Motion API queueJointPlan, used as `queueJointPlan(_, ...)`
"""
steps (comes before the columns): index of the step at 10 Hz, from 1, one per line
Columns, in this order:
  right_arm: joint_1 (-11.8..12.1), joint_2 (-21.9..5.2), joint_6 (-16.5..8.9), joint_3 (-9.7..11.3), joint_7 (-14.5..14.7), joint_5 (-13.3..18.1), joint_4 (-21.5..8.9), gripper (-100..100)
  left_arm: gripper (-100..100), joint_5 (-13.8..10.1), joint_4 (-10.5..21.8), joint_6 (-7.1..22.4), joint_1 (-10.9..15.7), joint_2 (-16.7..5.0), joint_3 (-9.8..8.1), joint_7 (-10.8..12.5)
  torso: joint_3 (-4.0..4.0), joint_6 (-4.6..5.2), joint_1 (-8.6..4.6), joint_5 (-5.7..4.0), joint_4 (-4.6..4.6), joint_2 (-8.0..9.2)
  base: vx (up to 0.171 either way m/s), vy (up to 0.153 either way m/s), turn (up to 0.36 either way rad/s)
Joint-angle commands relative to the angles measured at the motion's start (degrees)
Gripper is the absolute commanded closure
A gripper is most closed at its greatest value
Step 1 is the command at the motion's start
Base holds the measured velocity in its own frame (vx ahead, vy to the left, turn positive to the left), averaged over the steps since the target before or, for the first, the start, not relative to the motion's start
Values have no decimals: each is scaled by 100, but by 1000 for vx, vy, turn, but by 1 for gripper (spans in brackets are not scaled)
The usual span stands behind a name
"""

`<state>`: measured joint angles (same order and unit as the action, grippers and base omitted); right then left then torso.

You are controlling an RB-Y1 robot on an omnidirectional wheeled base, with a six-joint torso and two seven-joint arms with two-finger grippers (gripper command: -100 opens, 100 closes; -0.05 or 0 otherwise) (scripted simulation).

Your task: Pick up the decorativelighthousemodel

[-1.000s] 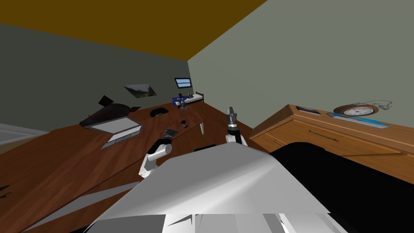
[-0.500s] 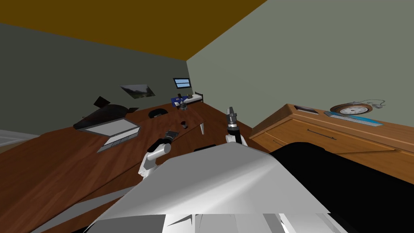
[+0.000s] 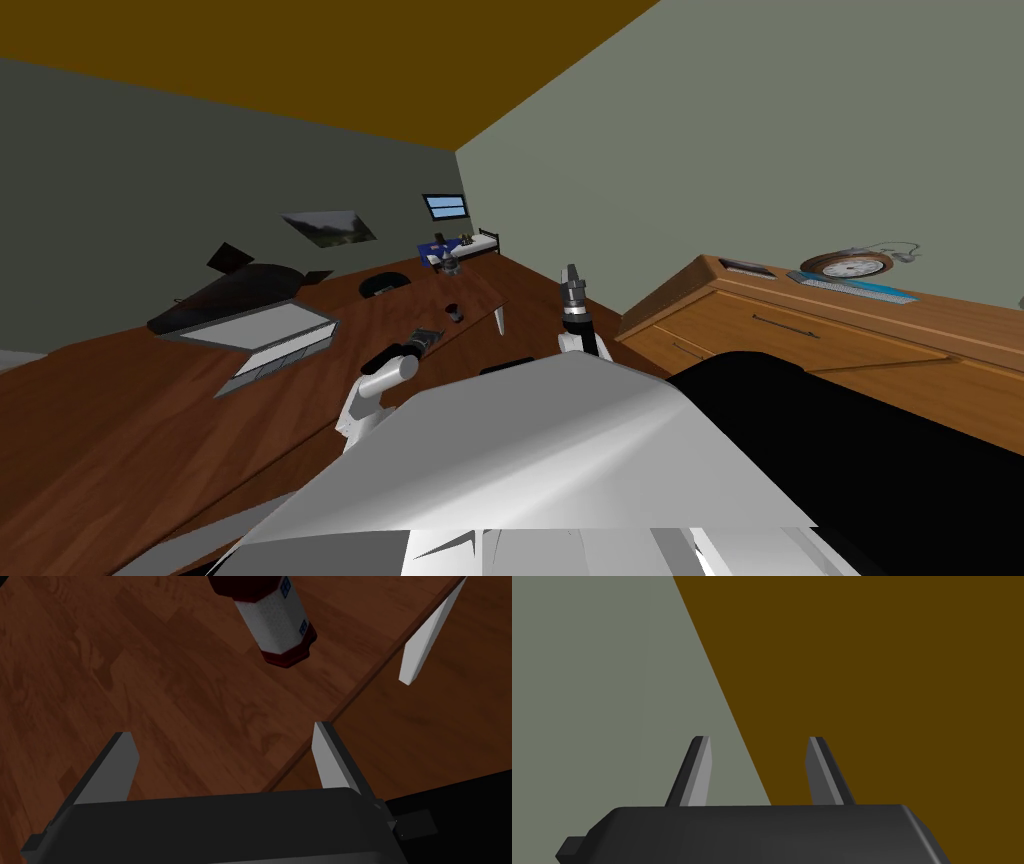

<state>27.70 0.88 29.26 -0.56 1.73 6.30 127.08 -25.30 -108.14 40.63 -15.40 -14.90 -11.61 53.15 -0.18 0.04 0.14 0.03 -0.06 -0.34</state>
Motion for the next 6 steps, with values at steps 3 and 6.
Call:
queueJointPlan(3,0,0,0,0,0,0,0,0,-100,-149,84,490,31,-88,-50,235,5,-1,-6,-1,2,10,53,34,-65)
queueJointPlan(6,0,0,0,0,0,0,0,0,-100,-347,211,922,74,-226,-107,464,1,-1,-5,-1,0,2,72,36,-107)
